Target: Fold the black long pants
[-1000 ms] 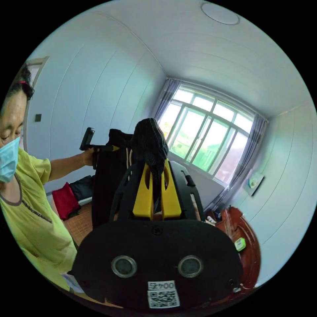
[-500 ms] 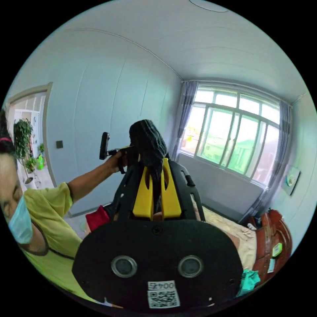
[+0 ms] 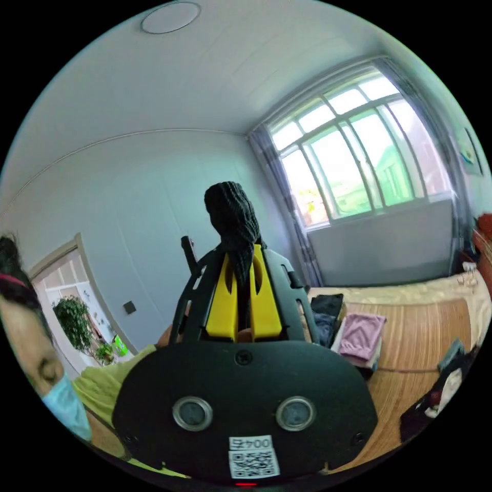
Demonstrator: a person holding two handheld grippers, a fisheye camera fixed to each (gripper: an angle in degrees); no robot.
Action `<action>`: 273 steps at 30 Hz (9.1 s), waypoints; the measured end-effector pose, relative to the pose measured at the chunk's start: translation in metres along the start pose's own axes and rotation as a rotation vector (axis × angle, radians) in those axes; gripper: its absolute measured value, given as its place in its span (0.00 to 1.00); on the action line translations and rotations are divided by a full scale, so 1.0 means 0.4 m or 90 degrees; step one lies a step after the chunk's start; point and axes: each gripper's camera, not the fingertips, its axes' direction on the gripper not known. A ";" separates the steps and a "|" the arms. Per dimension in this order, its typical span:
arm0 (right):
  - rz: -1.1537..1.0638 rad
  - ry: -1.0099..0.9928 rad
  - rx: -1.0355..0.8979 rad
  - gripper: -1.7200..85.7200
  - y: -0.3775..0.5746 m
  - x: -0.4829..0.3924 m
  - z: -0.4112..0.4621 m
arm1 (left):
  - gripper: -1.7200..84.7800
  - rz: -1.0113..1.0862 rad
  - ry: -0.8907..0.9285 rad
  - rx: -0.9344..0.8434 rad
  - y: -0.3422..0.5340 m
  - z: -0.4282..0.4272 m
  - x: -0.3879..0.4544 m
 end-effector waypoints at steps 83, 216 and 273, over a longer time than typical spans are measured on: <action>0.450 0.615 -0.711 0.01 1.837 1.383 0.997 | 0.22 -0.130 -0.031 -0.913 0.032 2.215 0.252; 0.151 0.100 -0.640 0.01 1.509 1.126 1.797 | 0.15 0.375 -0.111 -0.896 -0.964 2.426 -0.312; 0.231 0.737 -0.623 0.06 1.376 1.849 1.304 | 0.02 0.078 -0.354 -0.814 0.390 2.320 0.023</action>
